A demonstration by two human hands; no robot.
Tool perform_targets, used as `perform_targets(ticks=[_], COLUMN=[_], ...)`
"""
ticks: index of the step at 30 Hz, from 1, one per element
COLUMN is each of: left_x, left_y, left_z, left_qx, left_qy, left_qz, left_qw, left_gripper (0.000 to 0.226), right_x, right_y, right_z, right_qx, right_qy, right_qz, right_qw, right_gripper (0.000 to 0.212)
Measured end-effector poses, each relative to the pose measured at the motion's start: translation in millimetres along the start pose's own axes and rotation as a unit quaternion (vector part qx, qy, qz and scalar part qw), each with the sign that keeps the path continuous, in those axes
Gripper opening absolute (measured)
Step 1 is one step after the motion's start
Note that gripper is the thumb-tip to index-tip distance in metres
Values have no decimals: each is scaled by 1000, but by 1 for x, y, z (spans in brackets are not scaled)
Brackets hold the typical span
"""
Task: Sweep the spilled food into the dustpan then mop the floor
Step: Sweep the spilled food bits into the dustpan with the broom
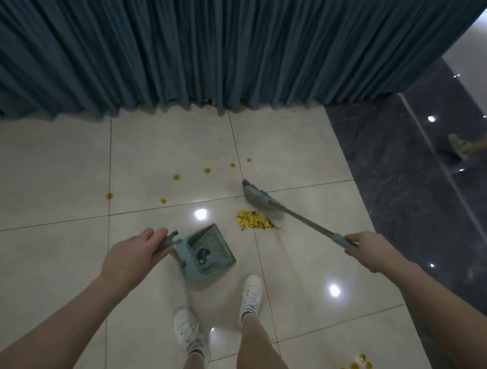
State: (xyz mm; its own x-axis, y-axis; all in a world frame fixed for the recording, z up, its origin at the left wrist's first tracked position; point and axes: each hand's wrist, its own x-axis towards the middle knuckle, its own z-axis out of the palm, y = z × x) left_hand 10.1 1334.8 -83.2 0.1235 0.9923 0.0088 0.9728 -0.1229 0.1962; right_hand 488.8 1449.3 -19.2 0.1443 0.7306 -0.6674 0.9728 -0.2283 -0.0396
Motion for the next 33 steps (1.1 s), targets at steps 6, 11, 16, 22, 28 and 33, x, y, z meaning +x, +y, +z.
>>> perform_targets(ticks=[6,11,16,22,28,33], left_x=[-11,-5,4,7,7,2], left_y=[-2,-6,-7,-3,-1,-3], left_z=[-2,-2,-5,-5,-12,-15], left_qx=[15,14,25,39,49,52], left_qy=[9,12,18,11,19,11], left_qz=[-22,-17,-15,14,19,25], left_qw=[1000,1000,999,999,998,998], left_gripper=[61,63,64,43,39,41], right_x=[55,53,30,9,-7,-5], right_y=[-38,-47,-15,20,14,12], right_z=[29,52,37,-18,-59,-46], right_qx=[-8,-23,-125,-349,-421,-369], right_qy=[-3,-44,-74,-36,26,28], right_qz=[4,-2,-41,-96,-121,-118], right_qw=[1000,999,989,931,899,922], right_gripper=[26,29,40,46,48,45])
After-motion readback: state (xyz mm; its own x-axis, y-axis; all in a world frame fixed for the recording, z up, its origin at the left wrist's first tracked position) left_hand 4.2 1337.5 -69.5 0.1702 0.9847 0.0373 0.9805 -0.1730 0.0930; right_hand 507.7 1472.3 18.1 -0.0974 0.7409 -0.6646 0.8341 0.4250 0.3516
